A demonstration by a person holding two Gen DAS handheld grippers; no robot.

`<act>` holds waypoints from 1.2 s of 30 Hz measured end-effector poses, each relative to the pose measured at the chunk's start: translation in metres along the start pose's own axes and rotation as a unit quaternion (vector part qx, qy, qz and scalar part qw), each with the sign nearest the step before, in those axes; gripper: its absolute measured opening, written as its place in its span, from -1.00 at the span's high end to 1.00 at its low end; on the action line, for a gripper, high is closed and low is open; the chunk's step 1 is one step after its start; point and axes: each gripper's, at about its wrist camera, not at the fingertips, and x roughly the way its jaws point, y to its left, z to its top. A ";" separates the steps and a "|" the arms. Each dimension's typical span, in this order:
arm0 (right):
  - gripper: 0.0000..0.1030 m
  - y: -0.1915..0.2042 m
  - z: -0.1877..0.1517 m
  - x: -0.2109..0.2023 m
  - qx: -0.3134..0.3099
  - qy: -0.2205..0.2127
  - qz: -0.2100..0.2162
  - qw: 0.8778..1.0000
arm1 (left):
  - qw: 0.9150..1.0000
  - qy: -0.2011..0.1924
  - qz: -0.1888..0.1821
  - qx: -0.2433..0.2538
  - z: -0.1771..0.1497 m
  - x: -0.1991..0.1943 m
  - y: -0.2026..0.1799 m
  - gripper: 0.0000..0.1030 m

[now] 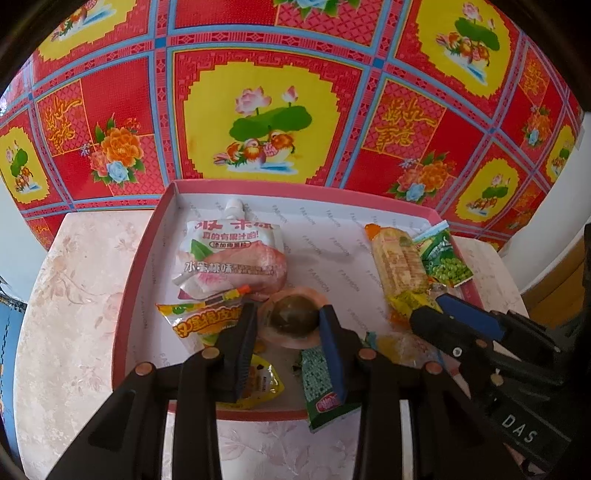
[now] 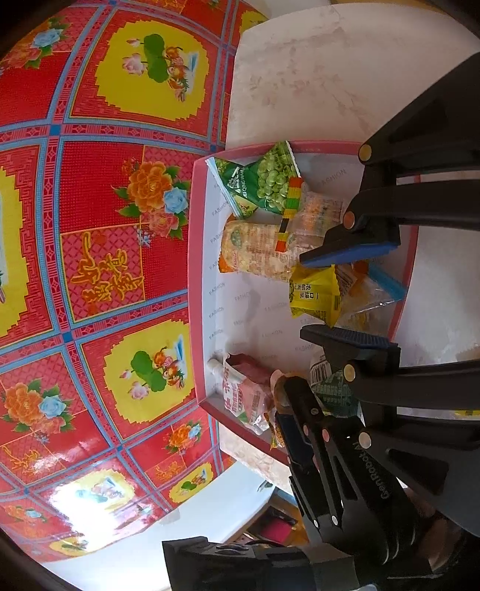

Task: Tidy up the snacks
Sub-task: 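Open the left gripper releasing the brown candy while the right releases the yellow packet, then withdraw both open grippers from the box toward the remaining snacks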

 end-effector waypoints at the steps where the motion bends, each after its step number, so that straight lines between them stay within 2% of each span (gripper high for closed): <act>1: 0.35 -0.001 0.000 0.001 0.000 0.001 -0.001 1.000 | 1.000 0.000 0.000 0.000 0.000 0.000 0.000 0.30; 14: 0.35 -0.003 -0.001 0.000 0.008 -0.006 0.003 1.000 | 1.000 0.001 -0.002 0.005 0.003 -0.003 -0.001 0.25; 16: 0.35 -0.004 -0.001 0.000 0.012 -0.011 0.004 1.000 | 1.000 -0.001 0.000 0.006 0.003 -0.007 -0.002 0.09; 17: 0.32 -0.004 -0.002 -0.001 0.014 -0.012 0.005 1.000 | 1.000 -0.003 -0.001 0.005 0.003 -0.009 -0.002 0.07; 21: 0.08 -0.005 0.000 -0.009 0.018 -0.020 0.014 1.000 | 1.000 -0.014 -0.007 0.002 0.004 -0.020 -0.001 0.02; 36: 0.05 0.007 -0.008 -0.047 0.010 -0.039 0.003 0.999 | 0.999 -0.046 0.004 -0.009 -0.006 -0.074 0.002 0.02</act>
